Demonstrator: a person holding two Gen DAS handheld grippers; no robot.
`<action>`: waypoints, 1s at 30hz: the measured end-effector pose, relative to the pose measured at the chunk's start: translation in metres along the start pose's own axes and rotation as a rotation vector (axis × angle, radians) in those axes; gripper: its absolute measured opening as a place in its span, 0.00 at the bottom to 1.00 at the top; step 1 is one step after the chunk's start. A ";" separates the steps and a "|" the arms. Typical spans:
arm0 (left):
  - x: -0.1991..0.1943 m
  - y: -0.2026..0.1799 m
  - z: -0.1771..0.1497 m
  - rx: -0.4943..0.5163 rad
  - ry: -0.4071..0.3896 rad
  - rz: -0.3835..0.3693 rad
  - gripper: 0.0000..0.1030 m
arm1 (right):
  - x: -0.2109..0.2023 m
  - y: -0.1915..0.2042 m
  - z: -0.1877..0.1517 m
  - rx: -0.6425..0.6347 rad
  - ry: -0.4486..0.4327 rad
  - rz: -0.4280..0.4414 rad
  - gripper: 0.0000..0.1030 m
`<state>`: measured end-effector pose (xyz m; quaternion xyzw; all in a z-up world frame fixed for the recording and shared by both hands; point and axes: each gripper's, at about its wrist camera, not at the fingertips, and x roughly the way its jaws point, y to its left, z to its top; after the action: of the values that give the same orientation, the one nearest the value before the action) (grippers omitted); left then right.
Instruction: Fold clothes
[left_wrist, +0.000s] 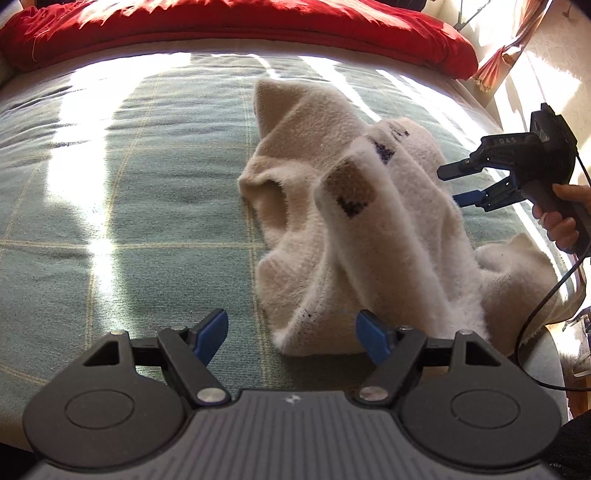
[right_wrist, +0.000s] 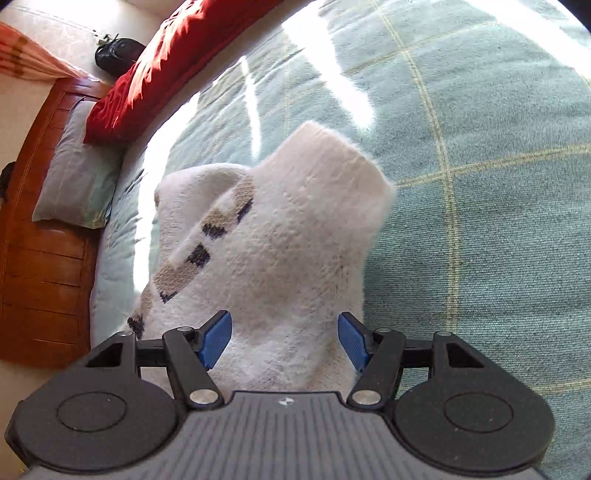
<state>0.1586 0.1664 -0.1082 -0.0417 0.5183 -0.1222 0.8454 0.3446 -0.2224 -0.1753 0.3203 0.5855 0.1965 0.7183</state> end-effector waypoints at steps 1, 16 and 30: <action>0.000 0.000 0.001 0.002 0.002 0.004 0.75 | 0.005 -0.005 0.000 0.021 -0.006 0.021 0.66; -0.020 -0.017 0.006 0.077 -0.024 0.032 0.75 | -0.043 0.097 0.005 -0.277 -0.091 0.174 0.12; -0.062 -0.012 0.025 0.109 -0.127 0.061 0.76 | 0.034 0.156 -0.075 -0.553 0.271 0.114 0.14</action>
<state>0.1520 0.1685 -0.0404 0.0127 0.4572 -0.1214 0.8809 0.2943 -0.0710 -0.0996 0.1160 0.5812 0.4291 0.6816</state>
